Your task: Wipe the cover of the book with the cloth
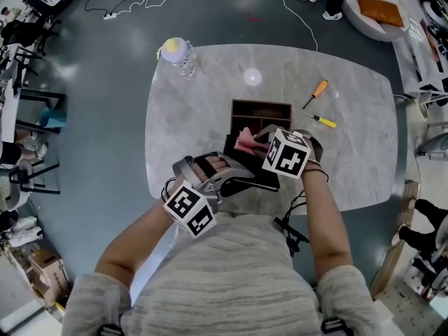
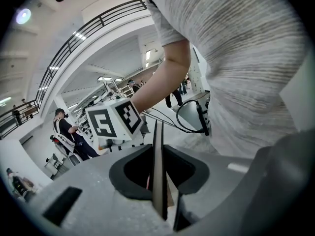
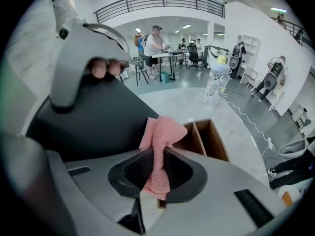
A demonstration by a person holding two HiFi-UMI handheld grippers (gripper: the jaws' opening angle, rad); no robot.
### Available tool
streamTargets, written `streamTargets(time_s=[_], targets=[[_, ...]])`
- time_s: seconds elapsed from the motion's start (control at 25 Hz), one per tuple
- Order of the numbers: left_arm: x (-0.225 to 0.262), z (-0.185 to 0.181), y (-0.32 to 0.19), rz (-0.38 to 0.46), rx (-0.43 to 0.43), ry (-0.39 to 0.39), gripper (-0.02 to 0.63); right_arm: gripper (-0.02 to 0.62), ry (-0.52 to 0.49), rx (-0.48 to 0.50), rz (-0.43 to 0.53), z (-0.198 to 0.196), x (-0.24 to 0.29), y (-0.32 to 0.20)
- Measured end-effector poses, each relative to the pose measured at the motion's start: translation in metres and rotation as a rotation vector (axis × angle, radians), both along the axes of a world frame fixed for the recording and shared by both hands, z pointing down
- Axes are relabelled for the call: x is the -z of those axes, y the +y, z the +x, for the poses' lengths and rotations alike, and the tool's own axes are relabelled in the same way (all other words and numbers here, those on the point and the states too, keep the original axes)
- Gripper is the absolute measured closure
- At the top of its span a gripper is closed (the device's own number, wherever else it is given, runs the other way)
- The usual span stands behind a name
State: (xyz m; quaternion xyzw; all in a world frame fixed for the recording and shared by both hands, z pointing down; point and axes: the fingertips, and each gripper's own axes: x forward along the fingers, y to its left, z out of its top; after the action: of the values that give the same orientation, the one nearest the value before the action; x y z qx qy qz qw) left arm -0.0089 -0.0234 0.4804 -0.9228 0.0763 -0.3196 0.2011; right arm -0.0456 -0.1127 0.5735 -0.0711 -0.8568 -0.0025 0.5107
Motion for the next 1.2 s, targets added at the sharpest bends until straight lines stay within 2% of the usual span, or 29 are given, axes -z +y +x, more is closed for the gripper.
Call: streamTargets(time_s=[0.2, 0.4, 0.52, 0.8, 1.2], targets=[[-0.002, 0.0, 0.001, 0.0, -0.006, -0.005, 0.531, 0.534, -0.08, 0.089, 0.007, -0.005, 0.039, 0.025], [-0.003, -0.001, 0.007, 0.004, -0.017, -0.016, 0.531, 0.535, -0.268, 0.14, -0.08, -0.01, 0.081, 0.051], [-0.005, -0.002, 0.008, 0.007, -0.021, -0.021, 0.531, 0.535, -0.321, 0.139, -0.122, -0.01, 0.084, 0.054], [-0.006, 0.0, 0.008, 0.003, -0.024, -0.021, 0.531, 0.535, -0.315, 0.106, -0.11, -0.017, 0.062, 0.042], [-0.008, 0.004, 0.005, 0.002, -0.02, -0.017, 0.531, 0.535, -0.218, 0.015, 0.007, -0.03, 0.002, 0.003]])
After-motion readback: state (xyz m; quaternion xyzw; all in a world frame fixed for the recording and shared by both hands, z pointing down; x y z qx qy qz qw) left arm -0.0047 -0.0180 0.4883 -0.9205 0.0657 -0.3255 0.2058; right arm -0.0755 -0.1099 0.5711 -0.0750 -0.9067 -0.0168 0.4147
